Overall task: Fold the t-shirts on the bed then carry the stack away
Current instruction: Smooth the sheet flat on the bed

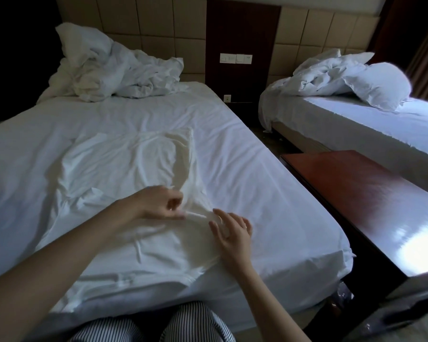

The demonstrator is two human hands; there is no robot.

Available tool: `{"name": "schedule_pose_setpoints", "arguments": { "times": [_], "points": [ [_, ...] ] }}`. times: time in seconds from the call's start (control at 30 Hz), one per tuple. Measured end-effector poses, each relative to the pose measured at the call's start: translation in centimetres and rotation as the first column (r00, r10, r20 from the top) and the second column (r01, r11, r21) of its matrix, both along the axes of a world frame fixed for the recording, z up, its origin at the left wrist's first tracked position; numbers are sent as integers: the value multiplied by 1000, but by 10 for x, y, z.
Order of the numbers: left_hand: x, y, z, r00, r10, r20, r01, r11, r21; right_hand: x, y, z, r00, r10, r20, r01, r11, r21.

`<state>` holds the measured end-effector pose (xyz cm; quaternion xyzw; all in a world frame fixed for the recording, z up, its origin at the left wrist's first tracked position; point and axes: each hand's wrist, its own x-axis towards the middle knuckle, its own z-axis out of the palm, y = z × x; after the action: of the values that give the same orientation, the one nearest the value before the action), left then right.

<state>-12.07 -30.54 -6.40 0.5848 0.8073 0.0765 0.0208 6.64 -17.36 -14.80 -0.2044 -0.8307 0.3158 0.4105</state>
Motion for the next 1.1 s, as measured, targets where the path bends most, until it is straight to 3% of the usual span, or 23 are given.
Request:
{"name": "schedule_pose_setpoints", "arguments": {
  "times": [0.03, 0.1, 0.17, 0.27, 0.37, 0.47, 0.57, 0.67, 0.77, 0.87, 0.9, 0.97, 1.03, 1.1],
  "points": [
    [0, -8, -6, 985, 77, 157, -65, 995, -78, 0, -1, 0, 1000, 4, -18, -3, 999, 38],
    [5, -11, -17, 888, 175, 426, -219, 974, 57, 1, -1, 3, 999, 12, -30, -11, 999, 32],
    [6, 0, -23, 794, 334, 508, -474, 863, 173, 3, 0, 7, 998, 53, 35, -53, 998, -23],
    [10, 17, -24, 612, 565, 554, -699, 714, 43, 3, 0, 9, 968, 128, 214, -141, 989, 45],
    [11, 27, -17, 480, 513, 712, -725, 689, -7, 4, 3, 2, 973, 104, 208, -129, 985, 115],
    [11, 32, -11, 221, 367, 904, -811, 584, -39, 7, 3, 4, 976, 136, 169, -145, 988, 44],
    [7, 26, -3, 140, 281, 949, -820, 571, -48, 11, 5, 9, 960, 203, 193, -218, 974, 65],
    [2, 13, 0, 27, 179, 983, -782, 617, -90, 14, 15, 14, 938, 251, 241, -302, 932, 203],
    [-5, 8, -2, -7, 9, 1000, -756, 654, -11, 15, 22, 15, 922, 211, 326, -337, 852, 401],
    [-8, 13, 2, 4, -185, 983, -850, 517, 101, 19, 29, 11, 894, 128, 429, -351, 796, 494],
    [-8, 13, 2, 62, -135, 989, -882, 456, 118, 20, 31, 9, 883, 146, 447, -372, 799, 473],
    [-12, 9, -6, 203, 127, 971, -908, 396, 138, 24, 35, 10, 848, 199, 492, -428, 804, 414],
    [-15, 4, -18, 294, 369, 882, -894, 432, 117, 27, 37, 15, 802, 261, 537, -482, 814, 324],
    [-13, 2, -21, 348, 433, 831, -859, 501, 99, 24, 35, 27, 789, 311, 530, -501, 824, 262]
  ]
}}
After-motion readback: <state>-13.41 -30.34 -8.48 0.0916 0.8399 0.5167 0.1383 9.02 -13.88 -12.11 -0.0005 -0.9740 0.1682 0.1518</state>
